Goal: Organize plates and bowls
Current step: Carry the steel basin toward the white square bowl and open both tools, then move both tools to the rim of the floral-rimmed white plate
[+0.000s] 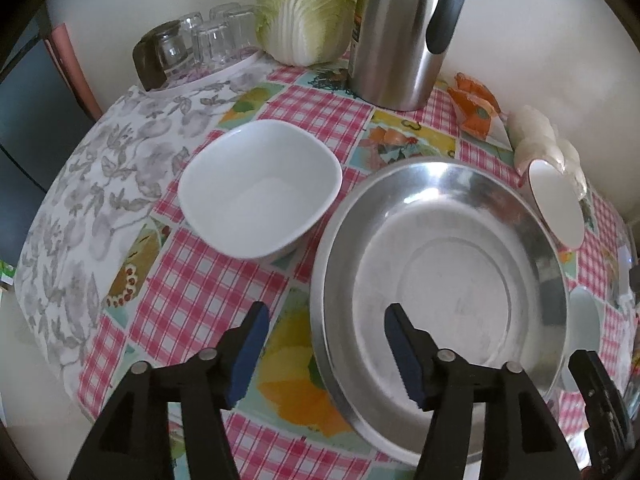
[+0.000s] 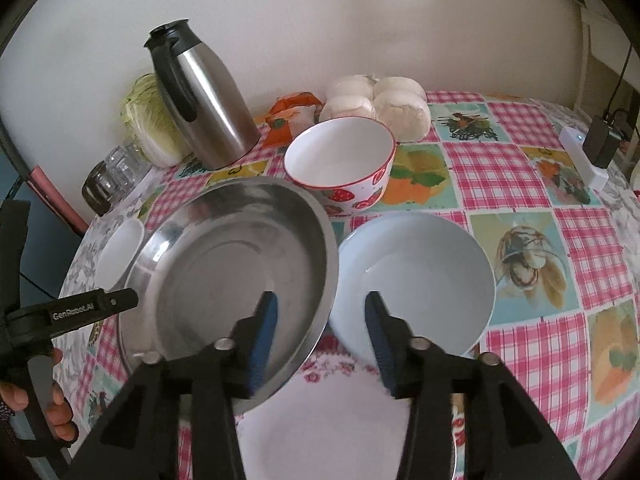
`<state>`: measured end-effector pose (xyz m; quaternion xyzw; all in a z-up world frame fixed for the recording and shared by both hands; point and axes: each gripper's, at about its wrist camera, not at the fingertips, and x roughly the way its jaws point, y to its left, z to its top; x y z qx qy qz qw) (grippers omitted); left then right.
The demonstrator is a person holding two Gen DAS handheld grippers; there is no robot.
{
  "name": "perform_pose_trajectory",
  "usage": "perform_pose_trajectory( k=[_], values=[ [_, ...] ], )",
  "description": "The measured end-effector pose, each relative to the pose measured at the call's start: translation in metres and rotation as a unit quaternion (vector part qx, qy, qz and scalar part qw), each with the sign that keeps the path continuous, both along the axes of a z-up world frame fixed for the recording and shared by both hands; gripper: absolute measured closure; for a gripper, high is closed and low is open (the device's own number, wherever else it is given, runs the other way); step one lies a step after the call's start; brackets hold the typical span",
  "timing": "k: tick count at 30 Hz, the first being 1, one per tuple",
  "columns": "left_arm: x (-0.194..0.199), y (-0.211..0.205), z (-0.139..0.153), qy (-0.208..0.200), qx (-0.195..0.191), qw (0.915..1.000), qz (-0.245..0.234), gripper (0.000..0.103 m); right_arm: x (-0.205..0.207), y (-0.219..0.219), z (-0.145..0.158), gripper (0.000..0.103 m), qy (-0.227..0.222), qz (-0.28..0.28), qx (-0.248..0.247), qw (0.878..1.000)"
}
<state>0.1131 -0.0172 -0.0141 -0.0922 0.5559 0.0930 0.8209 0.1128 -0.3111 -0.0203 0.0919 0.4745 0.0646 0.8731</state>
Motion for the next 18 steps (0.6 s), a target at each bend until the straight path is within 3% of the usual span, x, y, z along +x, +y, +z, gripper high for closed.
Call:
perform_pose_trajectory(
  k=[5, 11, 14, 18],
  values=[
    [-0.013, -0.006, 0.000, 0.000, 0.003, 0.9999, -0.010, 0.026, -0.015, 0.004, 0.002, 0.044, 0.003, 0.003, -0.005, 1.000],
    [-0.034, -0.016, 0.011, -0.032, 0.014, 0.9992, -0.021, 0.002, -0.034, 0.003, 0.003, 0.030, 0.005, -0.003, -0.009, 1.000],
    [-0.044, -0.017, 0.014, -0.044, 0.010, 0.9987, -0.022, 0.000, -0.044, -0.004, 0.002, 0.020, 0.011, -0.017, -0.005, 1.000],
    [-0.056, -0.017, 0.012, -0.046, -0.008, 0.9988, -0.018, 0.000, -0.054, -0.011, 0.001, 0.020, 0.018, -0.031, 0.000, 0.999]
  ],
)
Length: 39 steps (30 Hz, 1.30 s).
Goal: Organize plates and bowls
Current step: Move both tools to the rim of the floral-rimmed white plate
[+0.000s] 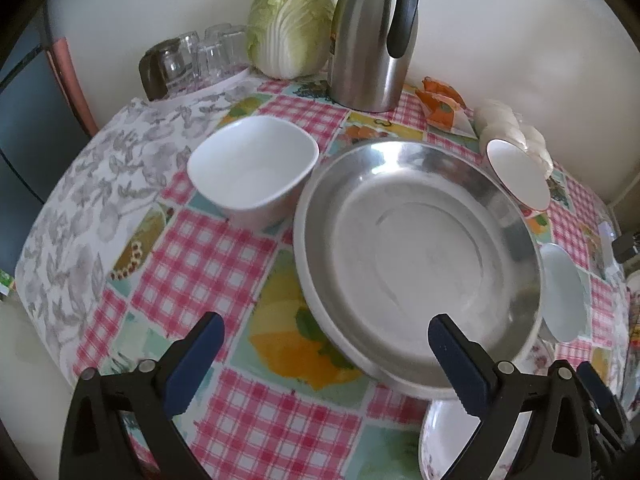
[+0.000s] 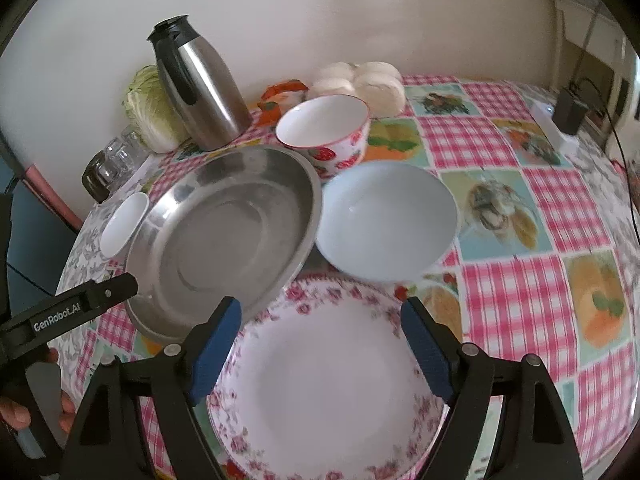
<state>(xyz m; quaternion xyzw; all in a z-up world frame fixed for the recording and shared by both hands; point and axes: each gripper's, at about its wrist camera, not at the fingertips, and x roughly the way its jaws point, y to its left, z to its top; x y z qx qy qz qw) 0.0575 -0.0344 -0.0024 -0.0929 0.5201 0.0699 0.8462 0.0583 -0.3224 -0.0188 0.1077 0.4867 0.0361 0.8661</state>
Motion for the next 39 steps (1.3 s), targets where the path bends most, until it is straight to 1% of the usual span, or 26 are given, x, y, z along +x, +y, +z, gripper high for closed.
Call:
perform_pose_trajectory(
  k=[3, 7, 10, 15, 20, 22, 27, 29, 33, 35, 36, 37, 38, 39],
  values=[
    [-0.007, 0.000, 0.000, -0.005, -0.013, 0.9999, 0.003, 0.000, -0.007, -0.005, 0.001, 0.020, 0.001, -0.008, 0.007, 1.000],
    [-0.016, -0.005, 0.001, -0.011, -0.021, 0.9997, -0.002, 0.000, -0.017, -0.011, 0.003, 0.020, 0.001, -0.019, 0.014, 1.000],
    [-0.020, -0.009, 0.000, -0.012, -0.025, 0.9996, -0.008, 0.000, -0.024, -0.019, 0.001, 0.020, 0.008, -0.030, 0.017, 0.999],
    [-0.026, -0.014, 0.000, -0.018, -0.044, 0.9987, -0.016, 0.000, -0.032, -0.033, -0.006, 0.020, 0.023, -0.055, 0.022, 0.998],
    [-0.027, -0.022, -0.005, 0.002, -0.040, 0.9986, -0.035, 0.000, -0.033, -0.050, -0.019, 0.020, 0.050, -0.079, 0.026, 0.995],
    [-0.028, -0.025, -0.007, 0.015, -0.044, 0.9981, -0.041, 0.000, -0.033, -0.055, -0.023, 0.020, 0.059, -0.086, 0.028, 0.994],
    [-0.030, -0.030, -0.012, 0.033, -0.035, 0.9981, -0.039, 0.001, -0.032, -0.067, -0.033, 0.020, 0.077, -0.104, 0.030, 0.991],
    [-0.030, -0.032, -0.015, 0.041, -0.041, 0.9975, -0.039, 0.001, -0.032, -0.072, -0.038, 0.020, 0.087, -0.111, 0.031, 0.990],
    [-0.028, -0.034, -0.022, 0.056, -0.052, 0.9962, -0.041, 0.008, -0.030, -0.075, -0.051, 0.020, 0.111, -0.112, 0.034, 0.987],
    [-0.027, -0.035, -0.026, 0.067, -0.060, 0.9950, -0.044, 0.008, -0.028, -0.075, -0.057, 0.025, 0.121, -0.109, 0.035, 0.986],
    [-0.026, -0.037, -0.029, 0.074, -0.064, 0.9941, -0.048, 0.010, -0.028, -0.075, -0.059, 0.027, 0.124, -0.107, 0.037, 0.986],
    [-0.026, -0.040, -0.032, 0.078, -0.066, 0.9934, -0.051, 0.014, -0.027, -0.075, -0.061, 0.032, 0.127, -0.104, 0.041, 0.985],
    [-0.025, -0.043, -0.035, 0.085, -0.068, 0.9925, -0.056, 0.016, -0.027, -0.075, -0.063, 0.039, 0.130, -0.102, 0.045, 0.985],
    [-0.024, -0.046, -0.039, 0.093, -0.071, 0.9912, -0.061, 0.018, -0.027, -0.074, -0.063, 0.043, 0.129, -0.101, 0.045, 0.986]
  ],
)
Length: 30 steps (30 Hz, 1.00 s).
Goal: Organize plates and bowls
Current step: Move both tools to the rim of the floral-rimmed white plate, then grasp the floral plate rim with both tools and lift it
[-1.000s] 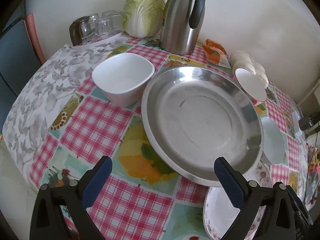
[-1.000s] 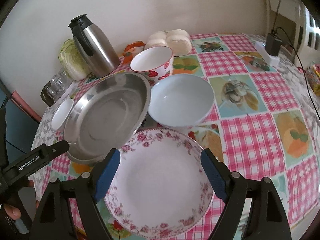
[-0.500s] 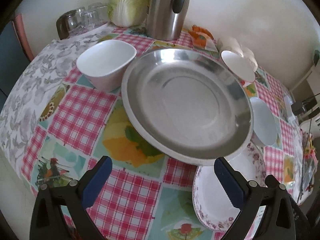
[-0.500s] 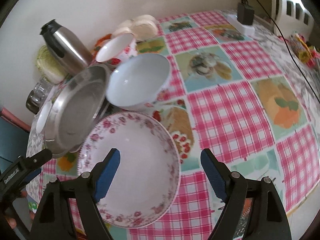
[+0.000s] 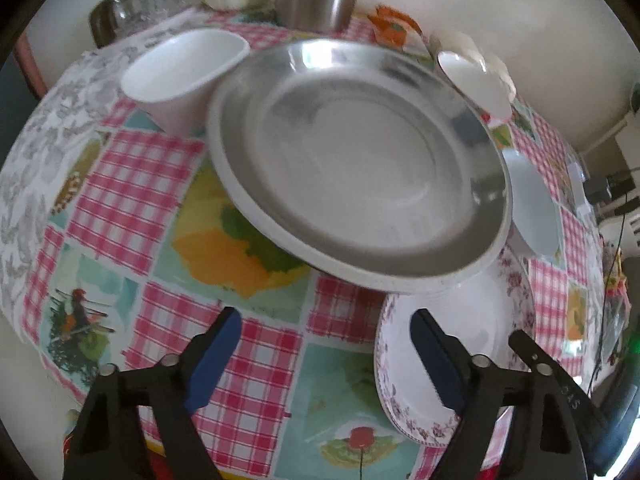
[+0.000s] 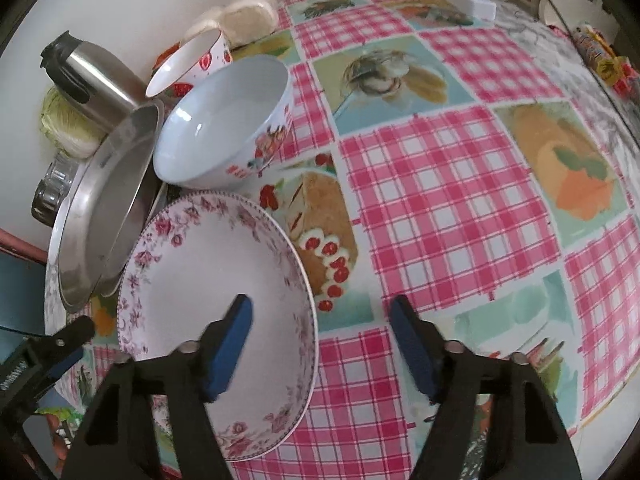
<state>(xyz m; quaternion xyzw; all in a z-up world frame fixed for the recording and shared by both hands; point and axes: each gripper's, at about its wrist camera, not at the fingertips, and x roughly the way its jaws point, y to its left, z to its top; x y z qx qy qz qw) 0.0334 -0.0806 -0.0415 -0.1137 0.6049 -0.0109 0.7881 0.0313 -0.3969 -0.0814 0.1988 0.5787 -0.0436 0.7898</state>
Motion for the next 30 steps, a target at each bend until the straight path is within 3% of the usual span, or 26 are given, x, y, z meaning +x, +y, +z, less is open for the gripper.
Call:
perform_pose_trajectory(
  k=[4, 8, 13, 22, 26, 30],
  values=[
    [0.002, -0.010, -0.013, 0.023, -0.002, 0.9996, -0.016, 0.030, 0.000, 0.000, -0.002, 0.076, 0.000, 0.006, 0.007, 1.000],
    [0.004, -0.018, -0.025, 0.042, -0.010, 0.9987, -0.026, 0.042, 0.002, 0.003, -0.004, 0.089, -0.004, 0.013, 0.019, 1.000],
    [0.012, -0.030, -0.035, 0.048, -0.023, 0.9982, -0.027, 0.052, 0.004, 0.007, -0.006, 0.091, -0.004, 0.014, 0.028, 1.000],
    [0.028, -0.051, -0.040, 0.034, -0.022, 0.9985, -0.036, 0.053, 0.006, 0.000, -0.008, 0.091, -0.004, 0.006, 0.058, 0.998],
    [0.028, -0.042, -0.041, 0.034, -0.036, 0.9984, -0.027, 0.053, 0.005, -0.006, -0.010, 0.091, -0.004, 0.001, 0.072, 0.997],
    [0.027, -0.046, -0.043, 0.028, -0.023, 0.9986, -0.038, 0.054, 0.005, -0.008, -0.011, 0.091, -0.004, 0.000, 0.075, 0.997]
  ],
)
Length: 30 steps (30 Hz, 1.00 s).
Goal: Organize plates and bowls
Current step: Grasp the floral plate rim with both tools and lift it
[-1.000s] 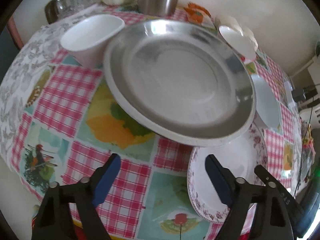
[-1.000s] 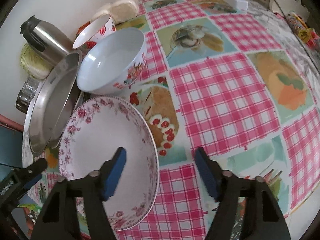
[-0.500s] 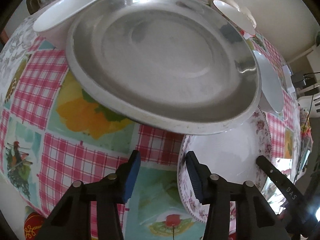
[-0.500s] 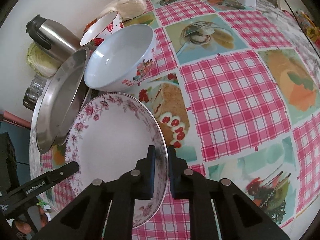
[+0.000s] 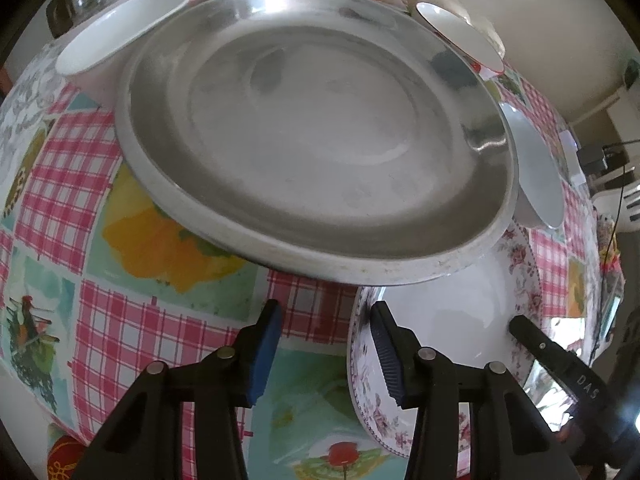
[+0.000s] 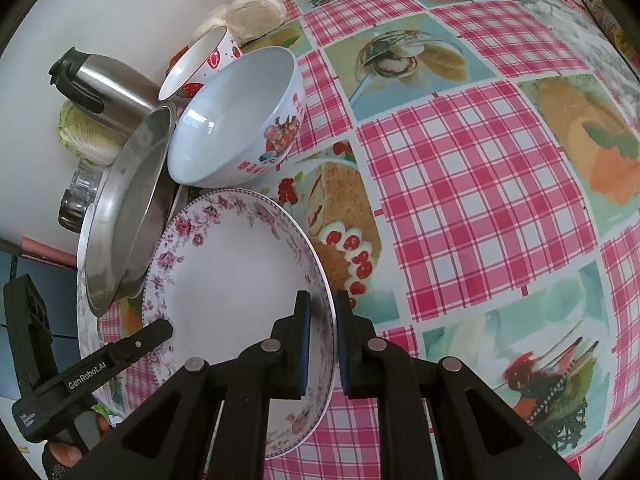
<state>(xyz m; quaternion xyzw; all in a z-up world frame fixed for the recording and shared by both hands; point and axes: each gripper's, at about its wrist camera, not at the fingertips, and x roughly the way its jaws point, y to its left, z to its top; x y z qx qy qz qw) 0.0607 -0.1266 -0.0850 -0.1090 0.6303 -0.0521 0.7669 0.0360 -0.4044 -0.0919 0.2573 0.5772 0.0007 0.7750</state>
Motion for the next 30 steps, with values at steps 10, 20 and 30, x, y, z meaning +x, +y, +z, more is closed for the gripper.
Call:
perform_pose_trajectory(
  k=[10, 20, 30],
  values=[
    [-0.006, -0.026, -0.009, 0.016, -0.040, 0.9985, -0.034, 0.078, -0.006, -0.017, 0.000, 0.091, 0.003, -0.012, 0.029, 1.000],
    [-0.006, -0.059, -0.019, 0.036, -0.070, 0.9944, -0.071, 0.079, -0.018, -0.056, -0.001, 0.091, 0.002, -0.050, 0.052, 0.997],
    [0.004, -0.049, -0.033, 0.031, -0.114, 0.9928, -0.024, 0.081, -0.023, -0.054, -0.002, 0.093, -0.007, -0.052, 0.053, 0.997]
  ],
)
